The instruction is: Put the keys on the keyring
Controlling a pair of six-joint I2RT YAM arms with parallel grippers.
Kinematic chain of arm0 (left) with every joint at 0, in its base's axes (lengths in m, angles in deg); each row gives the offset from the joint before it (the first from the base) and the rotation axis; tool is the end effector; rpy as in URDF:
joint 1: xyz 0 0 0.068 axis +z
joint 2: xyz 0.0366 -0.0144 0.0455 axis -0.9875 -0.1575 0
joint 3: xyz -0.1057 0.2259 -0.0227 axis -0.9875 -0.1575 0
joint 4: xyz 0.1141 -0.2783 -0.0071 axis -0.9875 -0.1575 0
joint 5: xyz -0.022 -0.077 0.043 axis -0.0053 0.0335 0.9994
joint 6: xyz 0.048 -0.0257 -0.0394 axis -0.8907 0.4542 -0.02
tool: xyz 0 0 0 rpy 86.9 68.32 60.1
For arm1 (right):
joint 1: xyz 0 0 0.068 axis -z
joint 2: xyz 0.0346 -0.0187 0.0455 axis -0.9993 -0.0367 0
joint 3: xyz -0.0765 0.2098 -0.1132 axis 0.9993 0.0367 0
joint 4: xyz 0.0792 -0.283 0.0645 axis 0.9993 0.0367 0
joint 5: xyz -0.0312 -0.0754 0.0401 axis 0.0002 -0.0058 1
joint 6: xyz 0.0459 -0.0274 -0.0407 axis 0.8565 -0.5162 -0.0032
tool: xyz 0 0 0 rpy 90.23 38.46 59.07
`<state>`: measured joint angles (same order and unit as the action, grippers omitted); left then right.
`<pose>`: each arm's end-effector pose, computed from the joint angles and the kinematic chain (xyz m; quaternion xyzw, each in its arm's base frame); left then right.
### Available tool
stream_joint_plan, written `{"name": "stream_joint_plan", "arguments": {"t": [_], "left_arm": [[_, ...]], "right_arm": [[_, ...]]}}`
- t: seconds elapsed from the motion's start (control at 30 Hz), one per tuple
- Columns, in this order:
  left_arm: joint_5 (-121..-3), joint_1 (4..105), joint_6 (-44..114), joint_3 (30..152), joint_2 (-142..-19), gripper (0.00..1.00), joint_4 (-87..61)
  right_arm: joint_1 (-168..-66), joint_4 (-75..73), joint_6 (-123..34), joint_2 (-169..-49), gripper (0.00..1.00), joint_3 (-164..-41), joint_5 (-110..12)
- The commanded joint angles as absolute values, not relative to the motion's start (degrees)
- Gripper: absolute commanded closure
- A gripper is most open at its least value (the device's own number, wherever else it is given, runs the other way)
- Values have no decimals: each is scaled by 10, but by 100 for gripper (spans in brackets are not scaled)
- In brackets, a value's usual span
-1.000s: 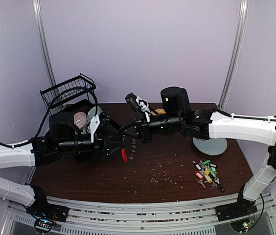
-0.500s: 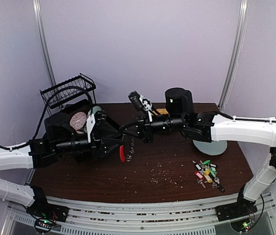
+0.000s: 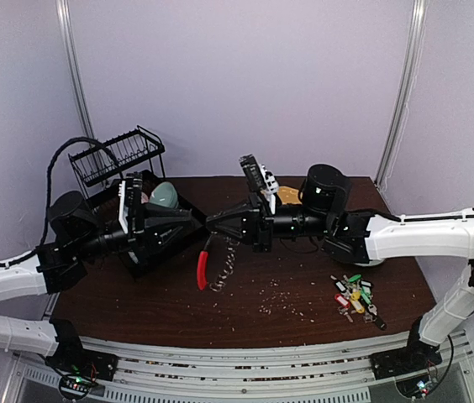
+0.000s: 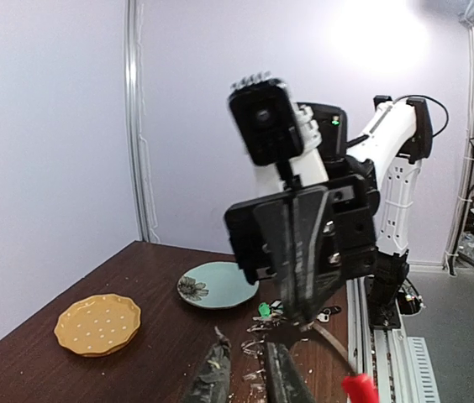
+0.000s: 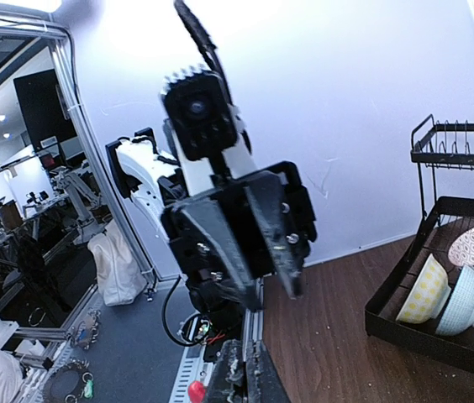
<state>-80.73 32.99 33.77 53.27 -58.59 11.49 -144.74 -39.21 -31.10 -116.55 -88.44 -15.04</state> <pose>0.1745 -0.2294 0.2893 0.3703 0.5476 -0.4916 0.5668 0.1933 0.3611 0.2977 -0.4482 0.4790 0.6260 0.4216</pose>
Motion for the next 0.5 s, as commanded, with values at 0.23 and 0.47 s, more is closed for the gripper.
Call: {"name": "stream_joint_plan", "arguments": {"t": [0.23, 0.47], "left_arm": [[-905, 324, 402, 518, -672, 70, 279], [-881, 319, 423, 491, -671, 68, 362]], "right_arm": [[-1462, -479, -292, -1143, 100, -869, -193], [-1462, -485, -297, -1152, 100, -871, -208]]}}
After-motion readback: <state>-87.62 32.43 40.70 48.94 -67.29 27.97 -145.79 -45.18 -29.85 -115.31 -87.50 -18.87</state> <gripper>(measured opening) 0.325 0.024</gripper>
